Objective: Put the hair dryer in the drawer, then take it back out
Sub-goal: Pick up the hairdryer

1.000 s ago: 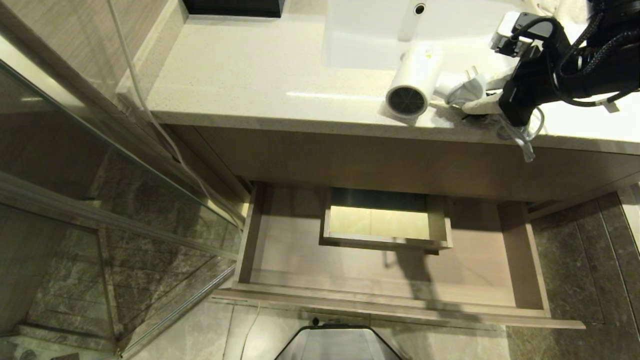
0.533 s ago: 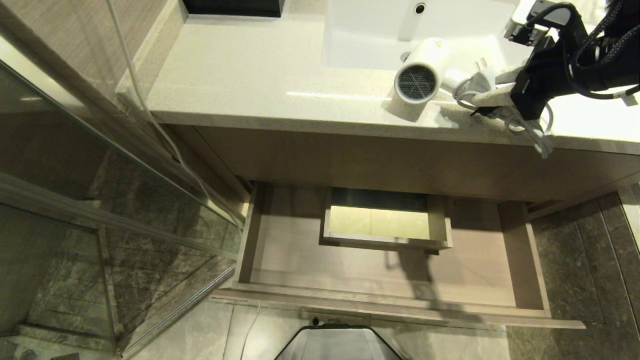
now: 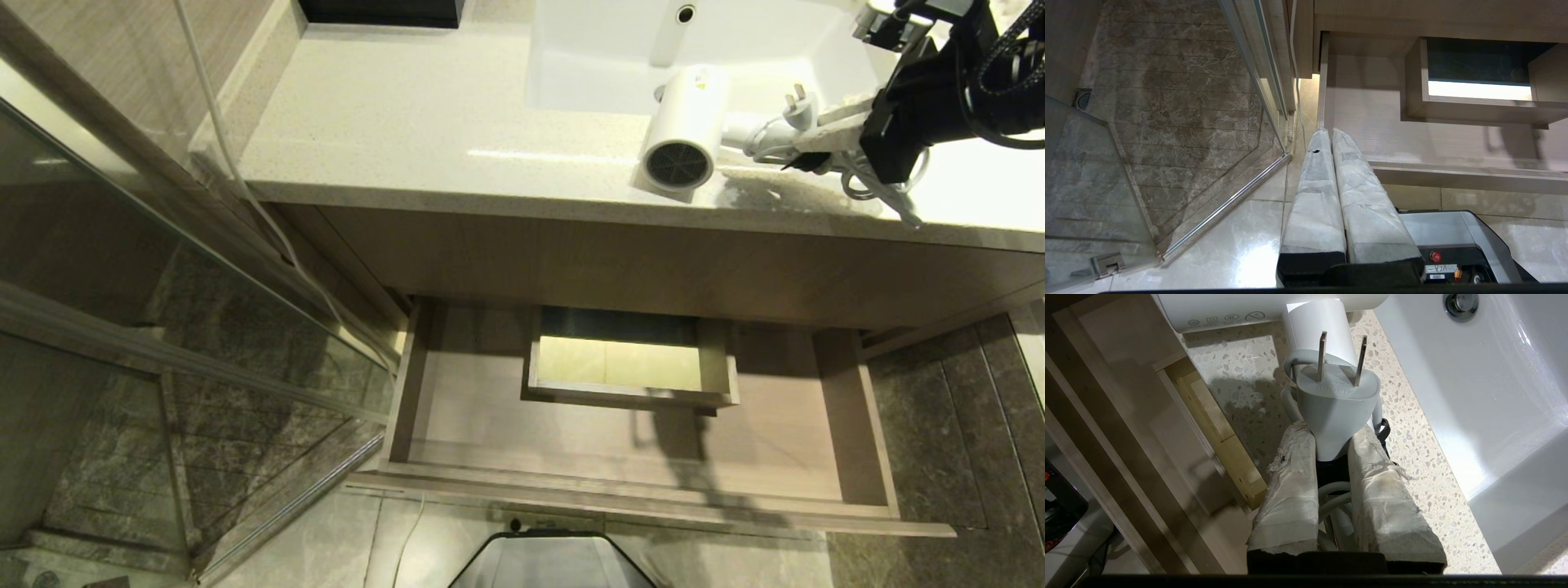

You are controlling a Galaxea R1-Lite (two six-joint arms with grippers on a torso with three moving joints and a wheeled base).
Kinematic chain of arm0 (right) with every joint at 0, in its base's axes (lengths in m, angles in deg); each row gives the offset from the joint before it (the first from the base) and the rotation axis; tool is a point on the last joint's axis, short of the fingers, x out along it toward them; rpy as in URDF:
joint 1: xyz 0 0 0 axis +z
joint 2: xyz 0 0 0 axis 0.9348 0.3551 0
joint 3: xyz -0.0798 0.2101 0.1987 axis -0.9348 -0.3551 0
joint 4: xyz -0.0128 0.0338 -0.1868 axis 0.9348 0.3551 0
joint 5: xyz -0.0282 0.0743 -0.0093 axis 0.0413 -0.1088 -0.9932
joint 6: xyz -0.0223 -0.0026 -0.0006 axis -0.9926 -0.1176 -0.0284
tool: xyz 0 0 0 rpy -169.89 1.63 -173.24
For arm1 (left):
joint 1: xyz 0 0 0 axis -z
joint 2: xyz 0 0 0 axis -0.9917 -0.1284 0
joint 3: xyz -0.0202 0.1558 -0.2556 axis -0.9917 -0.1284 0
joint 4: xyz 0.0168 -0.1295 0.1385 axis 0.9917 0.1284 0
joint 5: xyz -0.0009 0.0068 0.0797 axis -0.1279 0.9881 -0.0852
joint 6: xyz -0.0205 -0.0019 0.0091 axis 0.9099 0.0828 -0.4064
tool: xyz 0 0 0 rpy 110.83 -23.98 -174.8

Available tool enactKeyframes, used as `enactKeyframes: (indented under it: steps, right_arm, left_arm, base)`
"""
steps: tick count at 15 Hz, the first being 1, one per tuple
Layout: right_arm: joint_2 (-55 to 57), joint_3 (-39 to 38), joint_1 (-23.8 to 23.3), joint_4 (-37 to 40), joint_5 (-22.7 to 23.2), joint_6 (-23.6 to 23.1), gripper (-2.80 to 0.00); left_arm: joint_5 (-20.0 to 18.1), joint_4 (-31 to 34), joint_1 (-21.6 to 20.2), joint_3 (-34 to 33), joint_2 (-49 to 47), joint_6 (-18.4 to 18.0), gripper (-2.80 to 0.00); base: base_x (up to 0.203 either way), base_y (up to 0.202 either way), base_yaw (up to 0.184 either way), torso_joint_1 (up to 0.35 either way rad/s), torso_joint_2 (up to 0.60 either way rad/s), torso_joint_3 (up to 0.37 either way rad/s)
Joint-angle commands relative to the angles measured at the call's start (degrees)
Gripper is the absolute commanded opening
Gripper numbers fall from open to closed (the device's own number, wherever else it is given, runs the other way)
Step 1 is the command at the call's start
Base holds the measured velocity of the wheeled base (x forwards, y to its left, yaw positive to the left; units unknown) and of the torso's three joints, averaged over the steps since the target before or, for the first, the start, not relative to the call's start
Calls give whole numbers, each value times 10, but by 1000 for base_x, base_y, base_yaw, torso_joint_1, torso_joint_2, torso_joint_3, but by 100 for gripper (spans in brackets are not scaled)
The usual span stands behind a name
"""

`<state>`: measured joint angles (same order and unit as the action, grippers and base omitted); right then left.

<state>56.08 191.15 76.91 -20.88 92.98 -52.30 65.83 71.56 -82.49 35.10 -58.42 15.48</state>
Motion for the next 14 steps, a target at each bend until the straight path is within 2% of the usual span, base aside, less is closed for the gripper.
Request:
enactKeyframes:
  steps: [1, 9, 14]
  right_arm:
    - [-10, 0, -1, 1, 1, -3, -280]
    - [4, -6, -14, 43, 18, -4, -280]
    - [19, -4, -15, 40, 19, -3, -280]
  left_arm:
    - [0, 0, 0, 0, 0, 0, -280]
    - [0, 0, 0, -1, 0, 0, -280]
    - [0, 0, 0, 0, 0, 0, -280]
  base:
    - [0, 0, 0, 0, 0, 0]
    - [0, 0, 0, 0, 0, 0]
    - [0, 0, 0, 0, 0, 0]
